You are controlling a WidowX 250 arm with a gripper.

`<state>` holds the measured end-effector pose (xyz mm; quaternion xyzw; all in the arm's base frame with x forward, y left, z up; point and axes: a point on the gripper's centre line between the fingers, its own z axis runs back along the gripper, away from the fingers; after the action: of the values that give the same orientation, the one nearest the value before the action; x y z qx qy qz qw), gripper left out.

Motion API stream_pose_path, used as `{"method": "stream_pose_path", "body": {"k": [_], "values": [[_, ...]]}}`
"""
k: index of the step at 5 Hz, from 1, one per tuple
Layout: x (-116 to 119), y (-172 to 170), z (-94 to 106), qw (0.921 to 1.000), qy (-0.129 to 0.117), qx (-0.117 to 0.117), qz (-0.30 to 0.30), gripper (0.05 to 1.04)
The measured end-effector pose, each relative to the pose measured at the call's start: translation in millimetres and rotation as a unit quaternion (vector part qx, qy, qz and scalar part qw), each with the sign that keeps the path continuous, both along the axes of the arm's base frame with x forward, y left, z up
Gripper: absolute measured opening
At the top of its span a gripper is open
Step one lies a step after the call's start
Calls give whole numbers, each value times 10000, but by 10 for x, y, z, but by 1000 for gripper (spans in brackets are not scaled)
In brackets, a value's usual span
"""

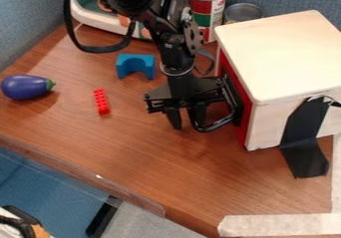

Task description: Open the drawer

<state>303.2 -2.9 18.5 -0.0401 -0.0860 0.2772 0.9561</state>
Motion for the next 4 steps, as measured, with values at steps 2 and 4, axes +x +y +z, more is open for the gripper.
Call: {"method": "stream_pose_path", "body": {"k": [2,4], "values": [[-281,393,114,9995,140,76,285,143],[-610,885,51,9980,301,249,493,142]]}}
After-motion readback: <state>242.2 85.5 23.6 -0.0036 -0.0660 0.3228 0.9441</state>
